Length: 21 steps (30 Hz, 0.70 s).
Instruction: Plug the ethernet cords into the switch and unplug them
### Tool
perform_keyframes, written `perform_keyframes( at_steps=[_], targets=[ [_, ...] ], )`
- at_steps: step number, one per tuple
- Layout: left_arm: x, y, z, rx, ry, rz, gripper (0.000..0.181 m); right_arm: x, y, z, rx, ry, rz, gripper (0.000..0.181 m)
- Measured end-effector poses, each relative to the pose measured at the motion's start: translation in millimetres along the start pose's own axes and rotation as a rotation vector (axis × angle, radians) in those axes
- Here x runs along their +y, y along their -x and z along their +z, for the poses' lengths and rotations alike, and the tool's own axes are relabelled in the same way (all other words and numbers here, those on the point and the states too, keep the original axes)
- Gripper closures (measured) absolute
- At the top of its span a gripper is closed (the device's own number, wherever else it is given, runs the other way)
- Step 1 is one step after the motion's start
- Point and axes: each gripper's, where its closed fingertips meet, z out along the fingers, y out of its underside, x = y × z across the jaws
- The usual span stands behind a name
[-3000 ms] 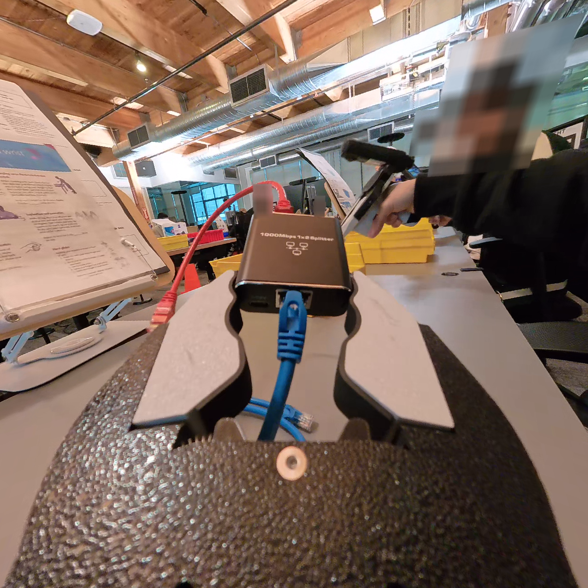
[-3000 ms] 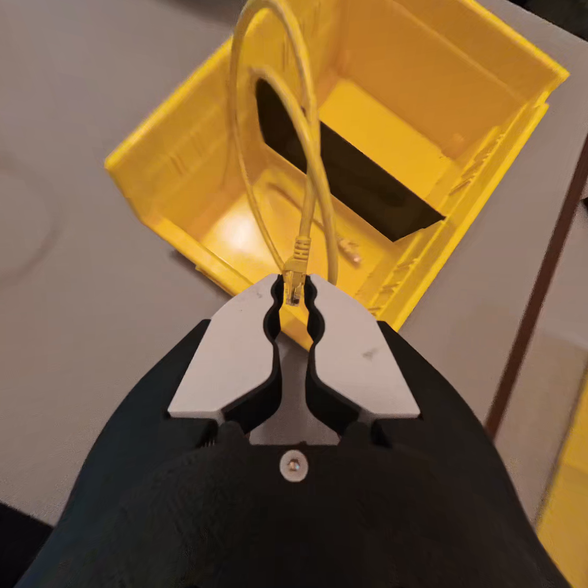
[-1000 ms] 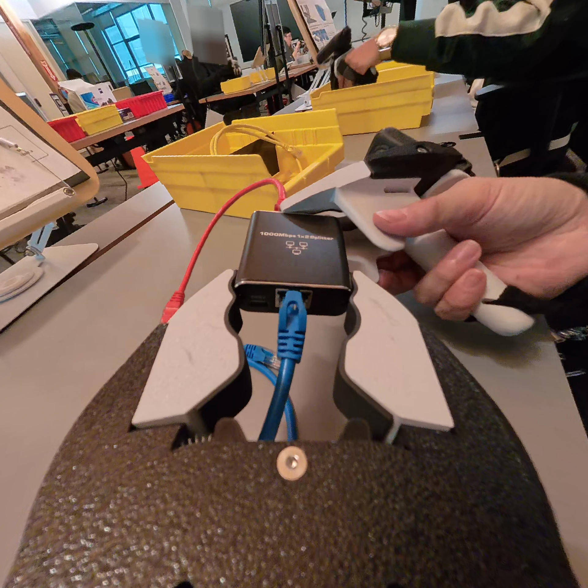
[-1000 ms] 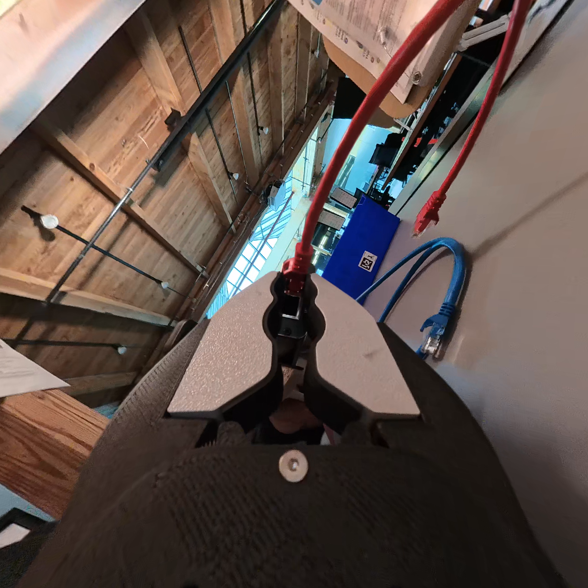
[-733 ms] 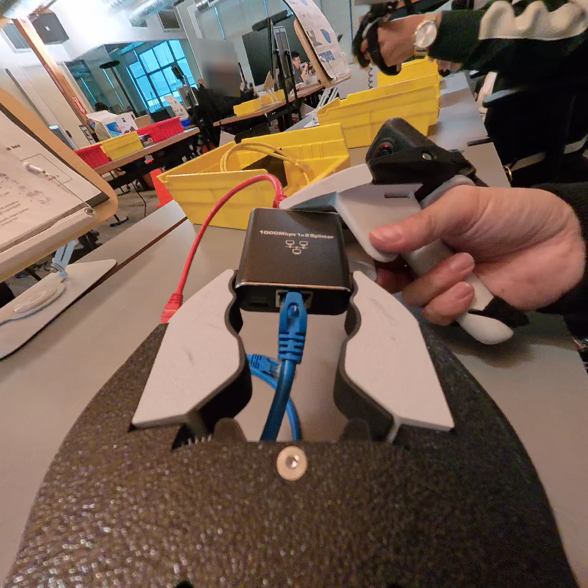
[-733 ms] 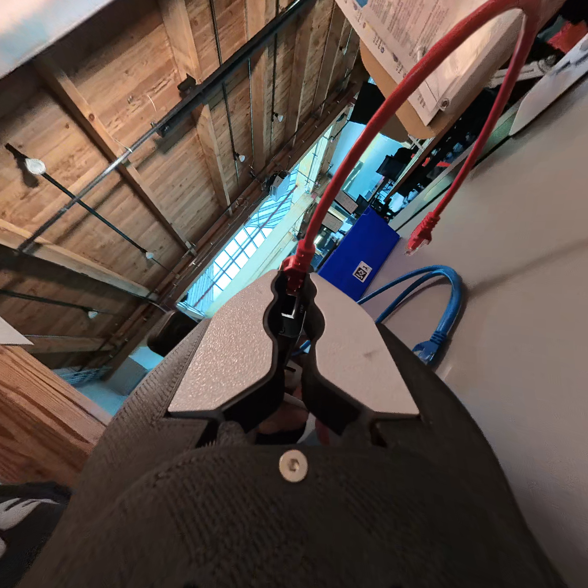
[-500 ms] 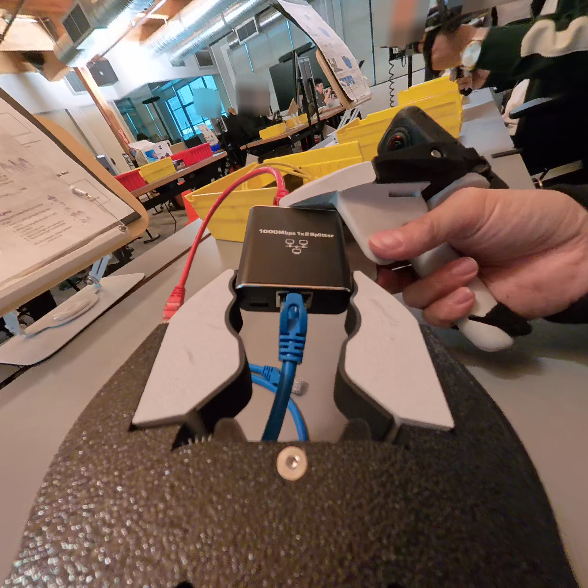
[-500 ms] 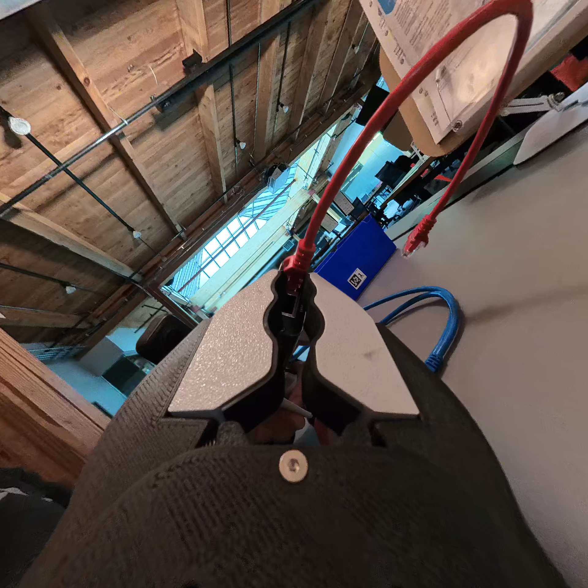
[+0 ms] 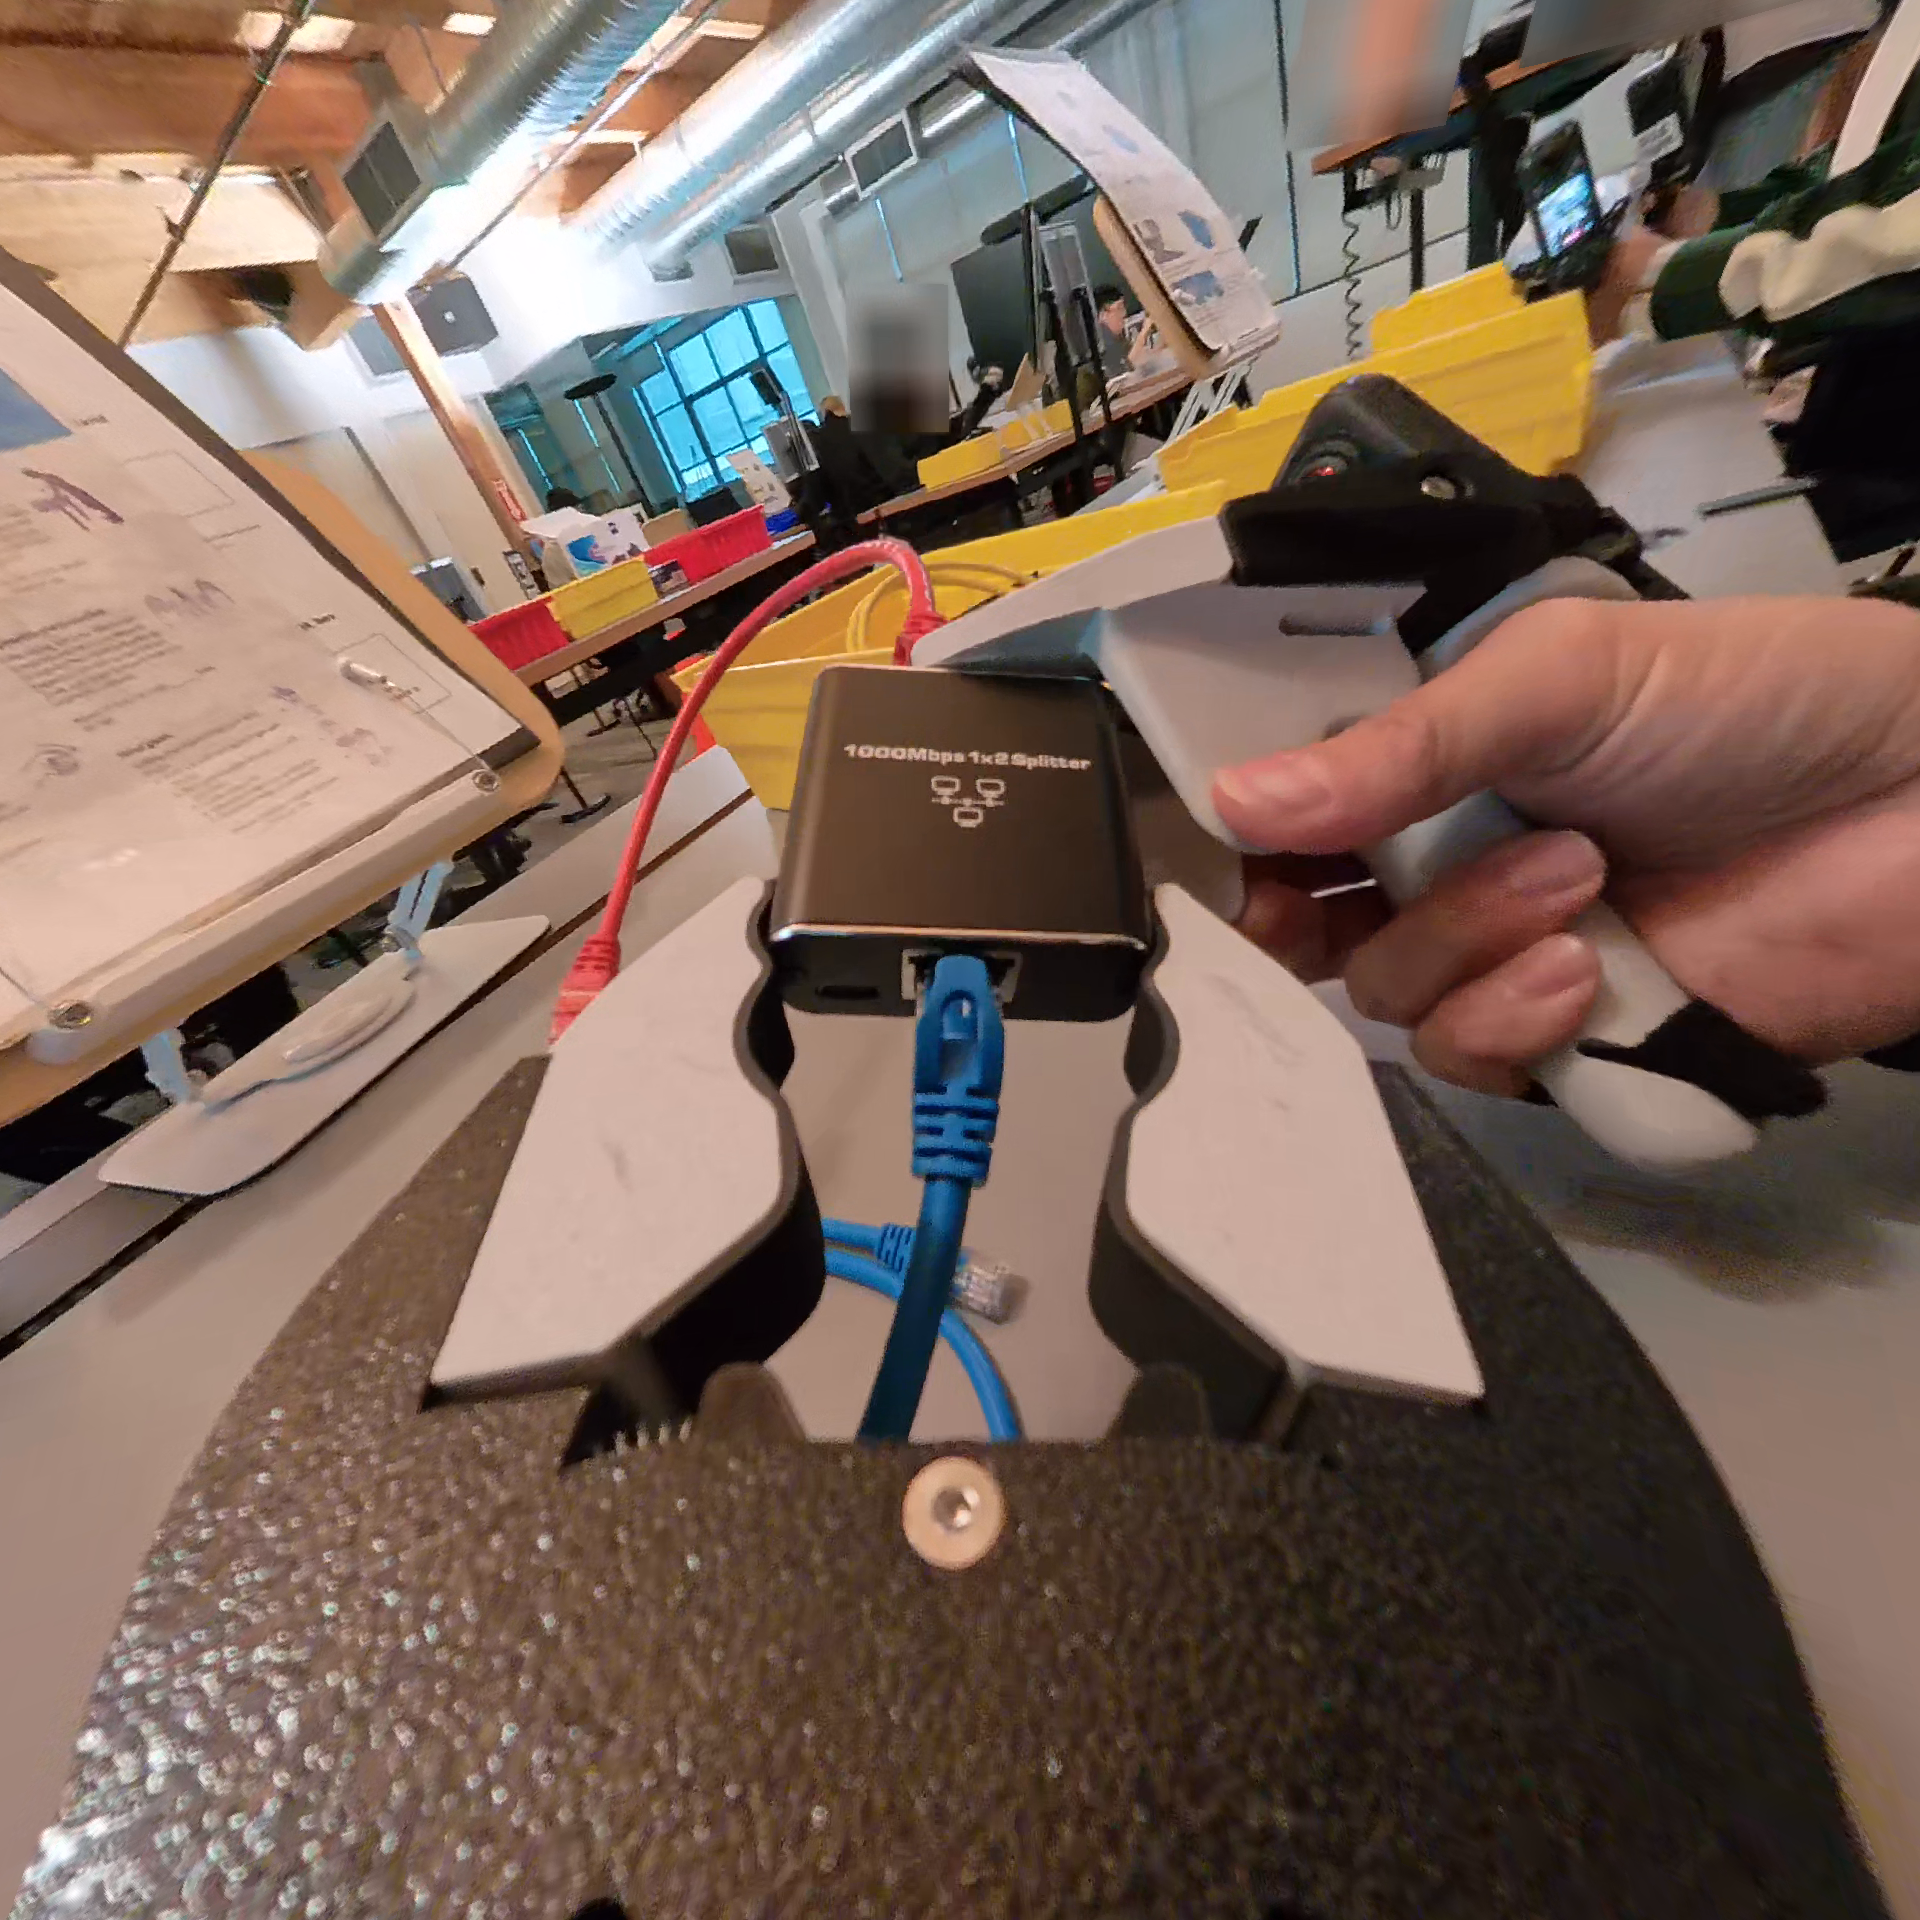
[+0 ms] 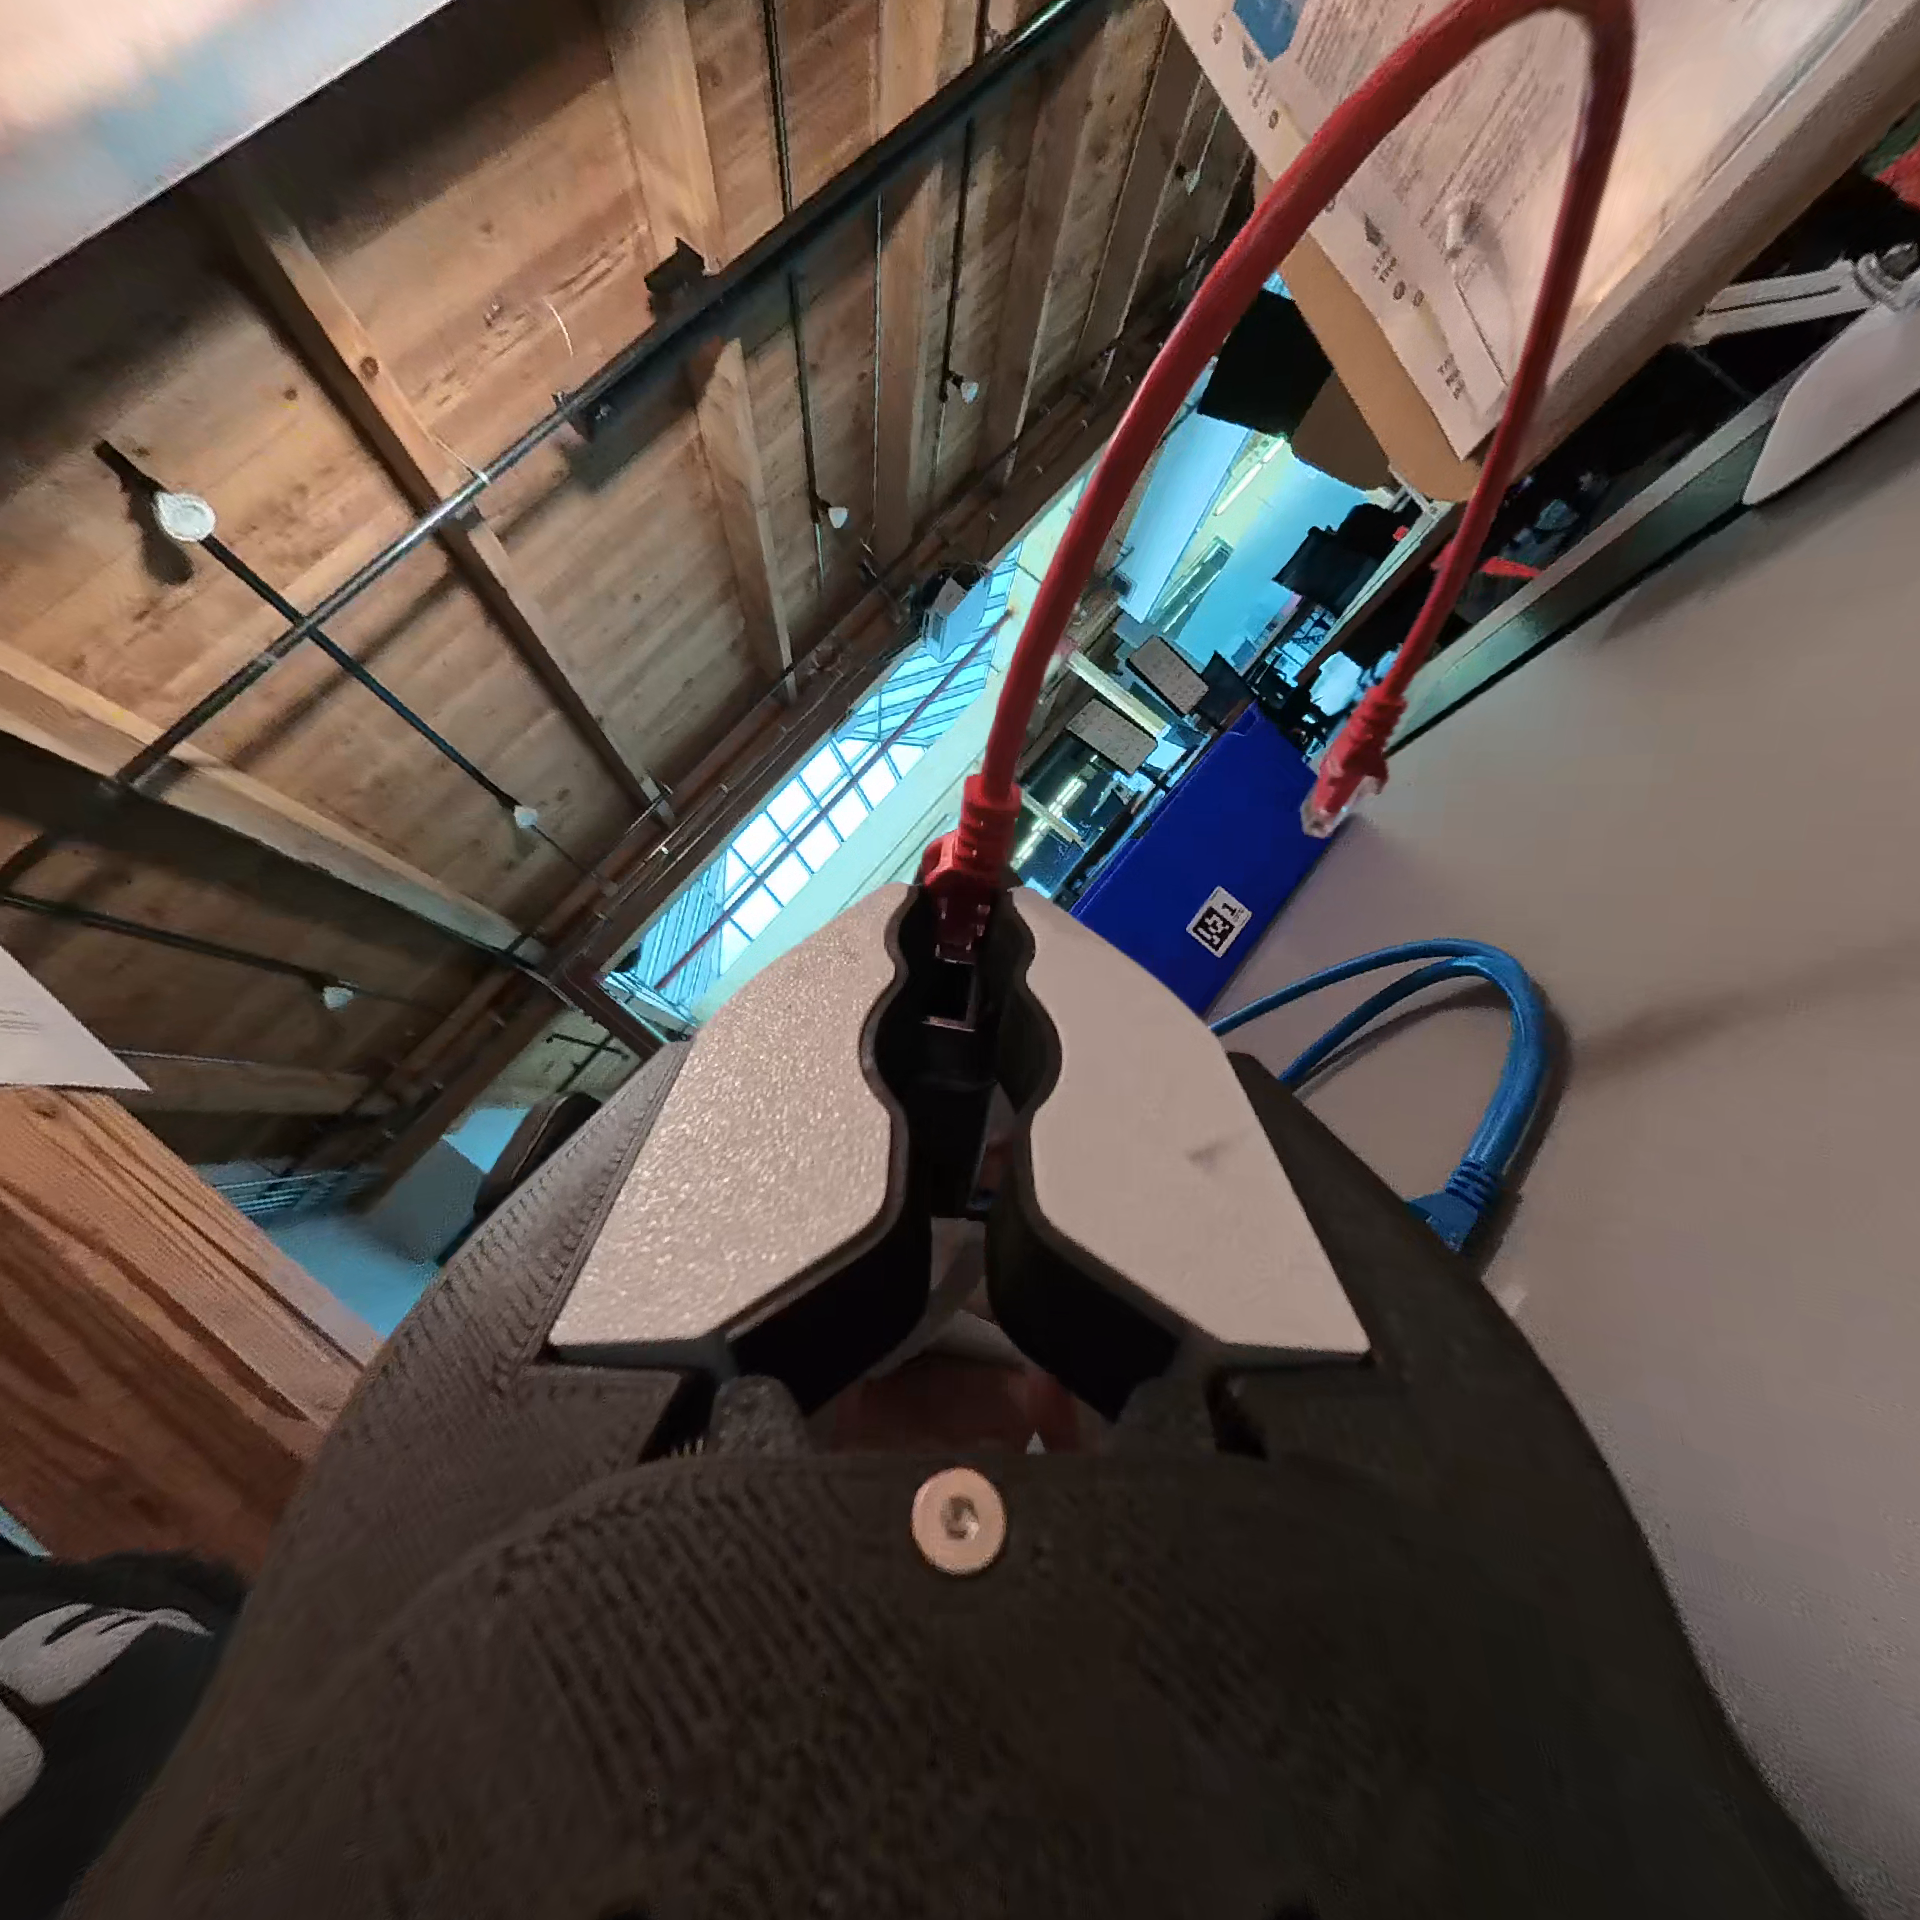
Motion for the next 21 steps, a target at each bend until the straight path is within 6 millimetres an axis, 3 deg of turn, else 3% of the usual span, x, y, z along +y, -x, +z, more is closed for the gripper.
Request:
perform_keyframes(
  at_steps=[21],
  targets=[
    [-6.6, 5.6, -3.1, -0.07, -0.053, 0.046, 0.119, -3.0, 9.1, 8.1, 0.026, 0.01, -0.046, 0.17]
  ],
)
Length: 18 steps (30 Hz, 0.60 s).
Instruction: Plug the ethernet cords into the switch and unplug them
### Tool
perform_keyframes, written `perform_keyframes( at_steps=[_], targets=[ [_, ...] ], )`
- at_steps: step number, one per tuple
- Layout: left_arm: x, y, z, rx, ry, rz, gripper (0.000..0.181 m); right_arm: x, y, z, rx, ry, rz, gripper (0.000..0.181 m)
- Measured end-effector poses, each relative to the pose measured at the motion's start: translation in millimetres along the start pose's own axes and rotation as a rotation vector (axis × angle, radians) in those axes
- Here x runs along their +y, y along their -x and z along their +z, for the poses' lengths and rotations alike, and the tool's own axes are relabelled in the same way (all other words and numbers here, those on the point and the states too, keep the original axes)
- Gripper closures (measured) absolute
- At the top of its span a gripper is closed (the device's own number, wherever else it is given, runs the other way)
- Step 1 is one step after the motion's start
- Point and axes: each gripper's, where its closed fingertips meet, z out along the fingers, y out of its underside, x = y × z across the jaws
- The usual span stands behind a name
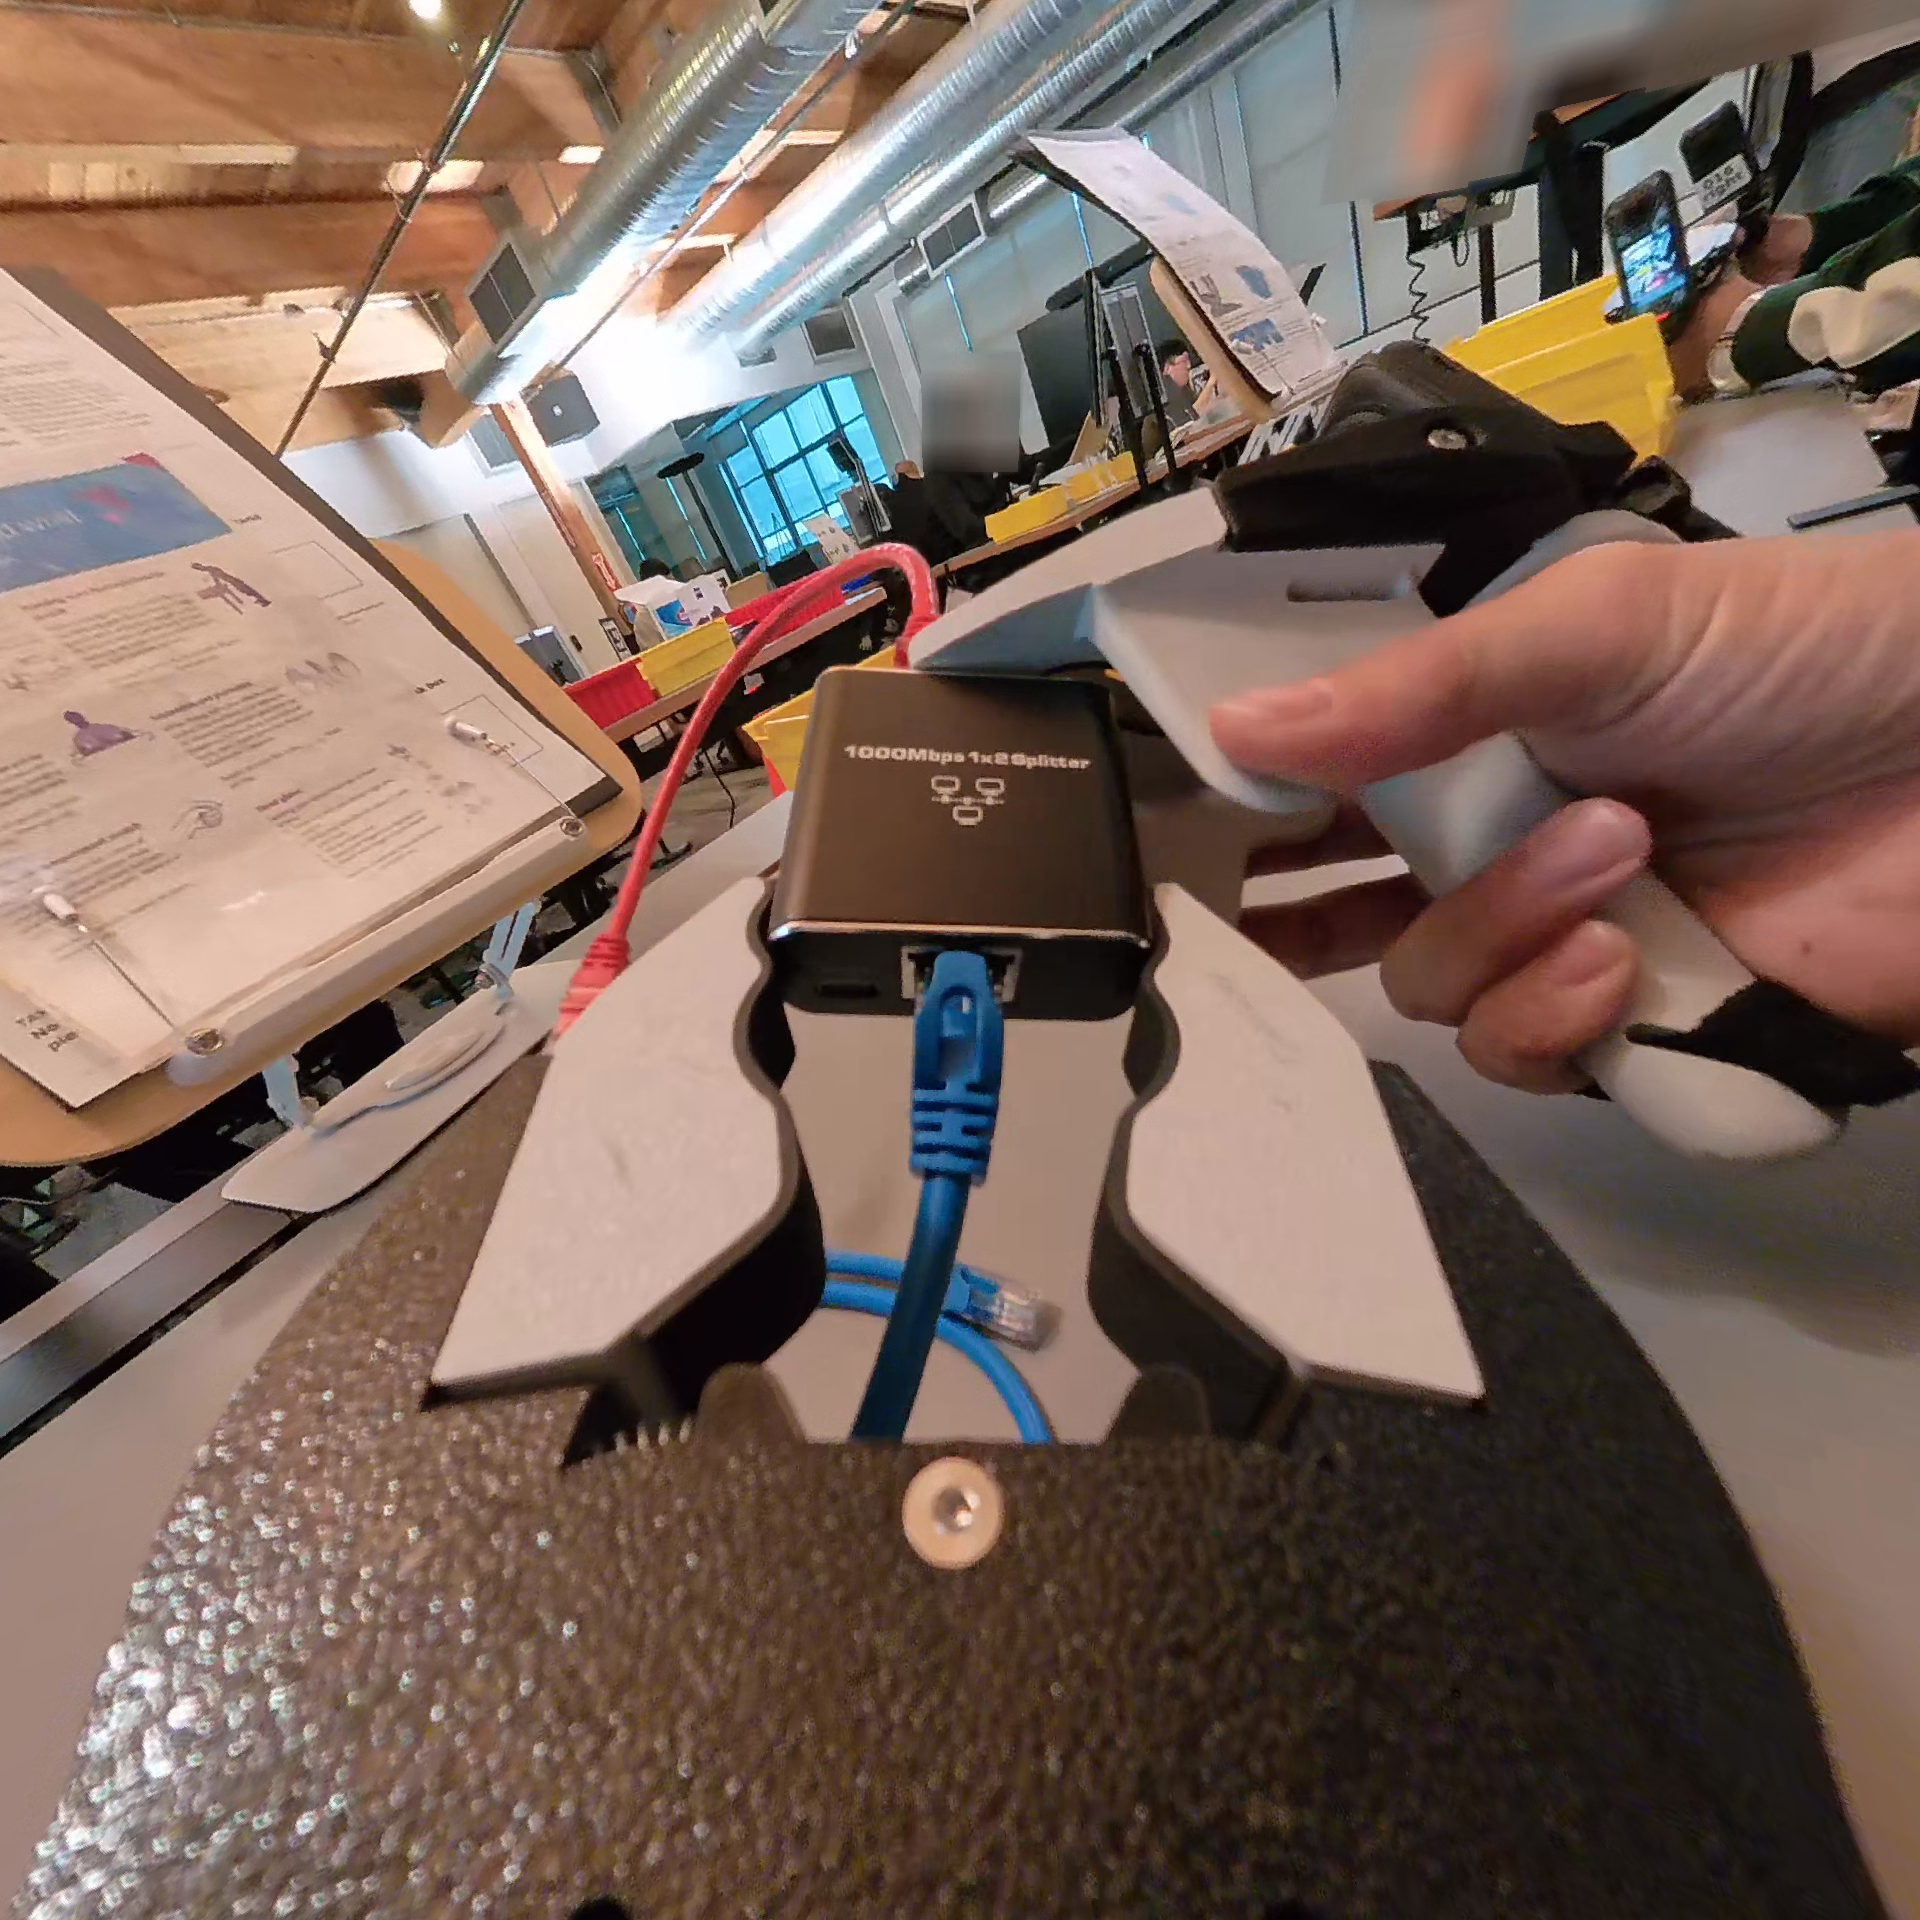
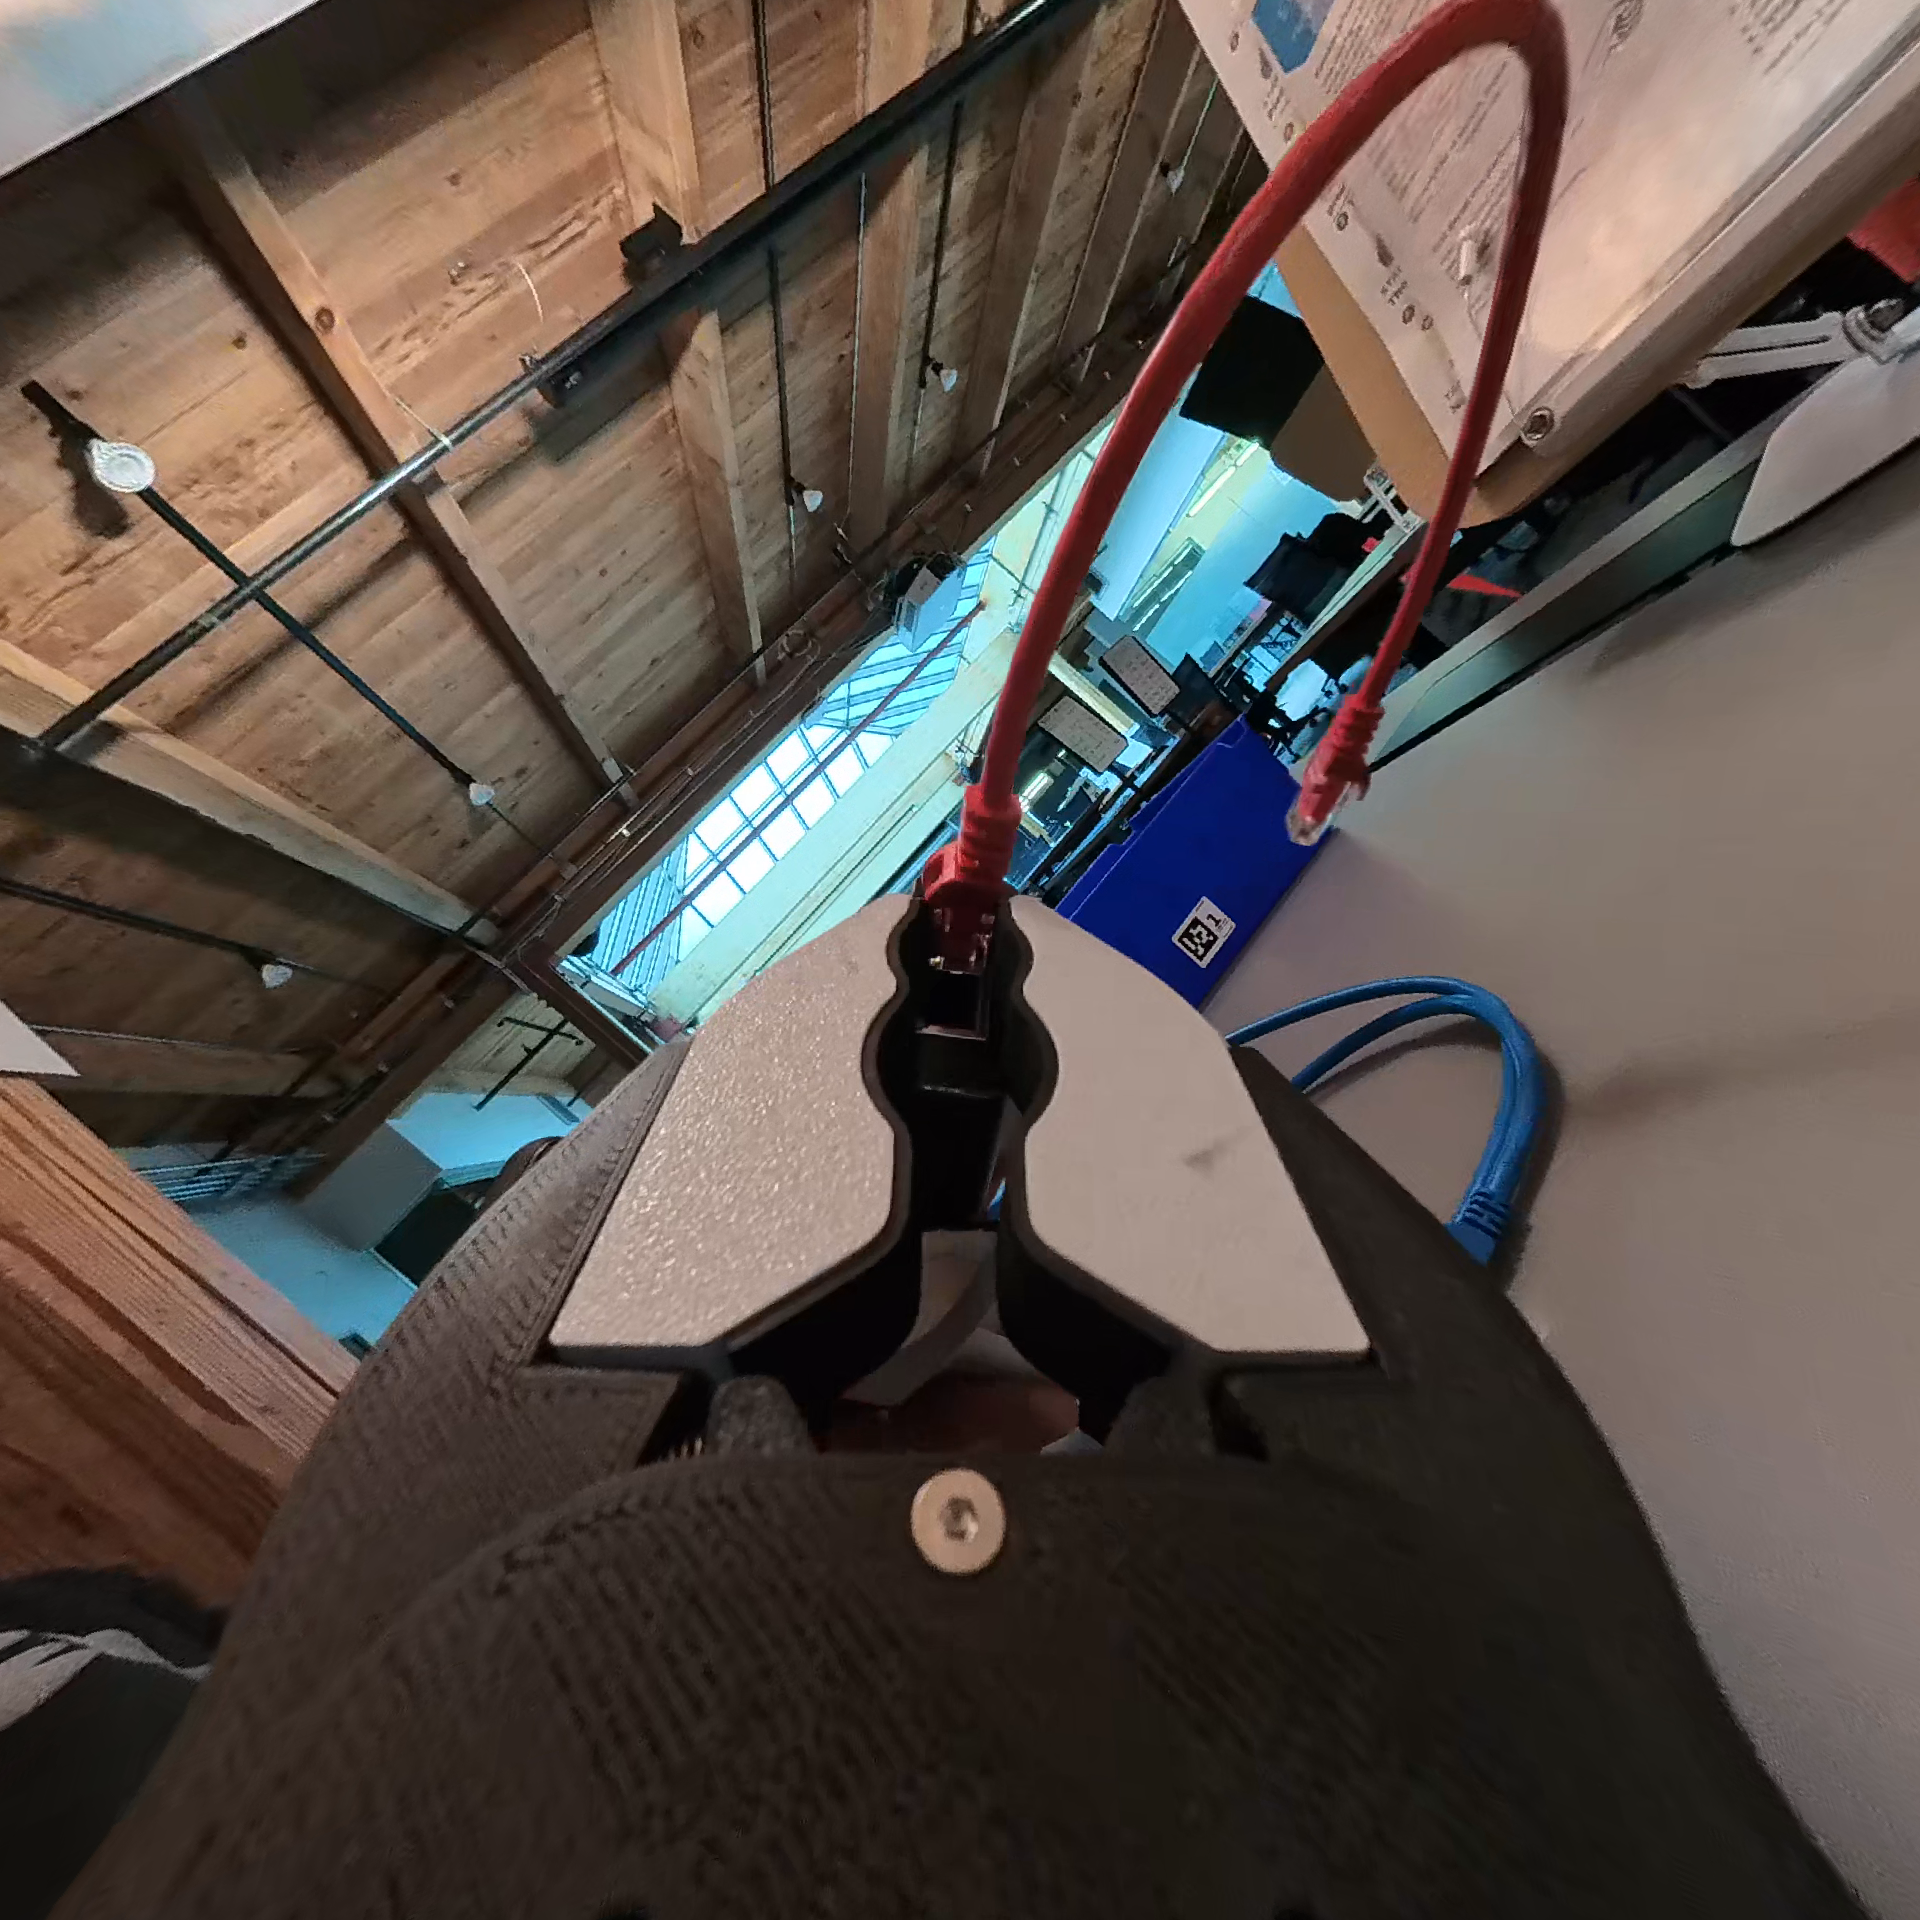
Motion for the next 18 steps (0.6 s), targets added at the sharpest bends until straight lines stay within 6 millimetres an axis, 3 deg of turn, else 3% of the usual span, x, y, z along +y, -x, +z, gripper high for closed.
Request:
perform_keyframes(
  at_steps=[12, 15, 18],
  targets=[
    [3.9, -1.4, 1.6, 0.024, 0.012, -0.064, 0.119, 1.6, -5.8, -0.7, -0.005, 0.026, -0.035, 0.174],
    [2.7, -1.3, 0.5, 0.04, -0.005, -0.102, 0.119, -25.1, -5.8, -5.4, -0.03, -0.061, -0.021, 0.173],
    [-0.1, 5.5, -2.5, 0.003, -0.03, -0.096, 0.119, -38.8, -4.6, -8.8, 0.012, -0.001, -0.206, 0.171]
  ],
)
